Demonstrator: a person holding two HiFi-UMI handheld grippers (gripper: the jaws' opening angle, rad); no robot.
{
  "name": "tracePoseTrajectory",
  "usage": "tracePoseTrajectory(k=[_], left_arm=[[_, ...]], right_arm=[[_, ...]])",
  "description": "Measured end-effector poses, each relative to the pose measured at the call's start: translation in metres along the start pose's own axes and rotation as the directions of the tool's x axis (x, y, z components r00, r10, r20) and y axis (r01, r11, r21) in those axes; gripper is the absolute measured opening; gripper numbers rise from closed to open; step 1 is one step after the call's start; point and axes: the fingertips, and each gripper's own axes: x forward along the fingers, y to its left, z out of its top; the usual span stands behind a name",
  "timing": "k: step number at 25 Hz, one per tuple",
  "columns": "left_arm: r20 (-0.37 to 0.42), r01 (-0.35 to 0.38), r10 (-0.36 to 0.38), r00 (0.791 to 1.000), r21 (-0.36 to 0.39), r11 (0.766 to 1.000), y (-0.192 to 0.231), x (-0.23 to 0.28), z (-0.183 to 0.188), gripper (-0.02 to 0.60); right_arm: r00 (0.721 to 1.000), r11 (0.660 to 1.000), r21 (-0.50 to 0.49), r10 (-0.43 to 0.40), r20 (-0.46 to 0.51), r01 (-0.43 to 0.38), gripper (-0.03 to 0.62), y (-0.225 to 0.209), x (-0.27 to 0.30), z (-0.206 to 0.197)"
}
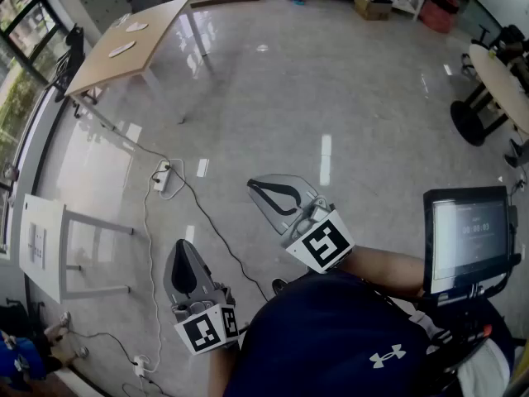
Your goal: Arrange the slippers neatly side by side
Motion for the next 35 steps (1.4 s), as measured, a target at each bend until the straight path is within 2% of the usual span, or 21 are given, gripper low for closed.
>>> tracePoseTrajectory(k=[3, 8, 10, 12, 17, 23, 26, 28, 29, 30, 31, 33, 34, 35], left_arm=[[-0.005, 0.04, -0.04, 0.999, -0.029, 0.999, -0.03, 0.009, -0.012, 0.003], [-0.009, 0.1, -0.1, 0.995, -0.026, 0.995, -0.098, 0.001, 0.007, 0.003], [-0.013, 0.107, -0.107, 0.994, -0.021, 0.994, -0.113, 0.0, 0.01, 0.003], [-0.012, 0.082, -0.082, 0.997, -0.011, 0.997, -0.104, -0.005, 0.015, 0.003], [-0.025, -0.018, 0.018, 1.0, -0.002, 1.0, -0.071, -0.022, 0.014, 0.003], [-0.04, -0.034, 0.034, 0.999, -0.005, 0.999, -0.077, -0.036, 0.015, 0.003], [-0.036, -0.052, 0.052, 0.998, 0.012, 0.999, -0.092, -0.058, 0.042, 0.003], [0.011, -0.112, 0.111, 0.994, 0.077, 0.991, -0.09, -0.071, 0.071, 0.003], [0.061, -0.171, 0.165, 0.984, 0.118, 0.978, -0.074, -0.072, 0.087, 0.003], [0.125, -0.242, 0.225, 0.966, 0.145, 0.959, -0.046, -0.07, 0.105, 0.003], [0.194, -0.316, 0.286, 0.938, 0.15, 0.937, -0.012, -0.068, 0.123, 0.003], [0.319, -0.457, 0.398, 0.86, 0.133, 0.88, 0.048, -0.071, 0.155, 0.003], [0.351, -0.508, 0.44, 0.827, 0.13, 0.851, 0.065, -0.075, 0.159, 0.003], [0.347, -0.532, 0.464, 0.815, 0.132, 0.836, 0.07, -0.077, 0.152, 0.003]], right_arm=[[0.999, 0.999, 0.024, -0.032, -0.022, 0.032, 0.011, -0.019, -0.019, -0.018], [0.995, 0.995, 0.033, -0.096, -0.025, 0.096, 0.011, -0.058, -0.086, -0.009], [0.994, 0.993, 0.047, -0.11, -0.022, 0.111, 0.011, -0.069, -0.099, -0.008], [0.994, 0.993, 0.058, -0.099, -0.036, 0.101, 0.011, -0.064, -0.096, -0.007], [1.0, 0.998, 0.064, -0.01, -0.027, 0.012, 0.011, -0.039, -0.072, -0.005], [1.0, 0.997, 0.081, 0.018, -0.002, -0.017, 0.011, -0.032, -0.074, 0.004], [0.999, 0.996, 0.075, 0.041, 0.01, -0.042, 0.011, -0.032, -0.098, 0.025], [0.998, 0.995, 0.088, 0.055, -0.023, -0.052, 0.011, -0.04, -0.122, 0.031], [0.998, 0.994, 0.095, 0.049, -0.031, -0.046, 0.011, -0.045, -0.13, 0.026], [0.999, 0.995, 0.097, 0.034, -0.026, -0.031, 0.011, -0.051, -0.132, 0.016], [1.0, 0.995, 0.101, 0.02, -0.019, -0.018, 0.011, -0.055, -0.124, 0.003], [0.999, 0.993, 0.118, 0.031, -0.016, -0.029, 0.011, -0.055, -0.094, -0.019], [0.999, 0.991, 0.126, 0.048, -0.019, -0.045, 0.011, -0.053, -0.081, -0.029], [0.998, 0.989, 0.132, 0.066, -0.023, -0.062, 0.011, -0.051, -0.073, -0.039]])
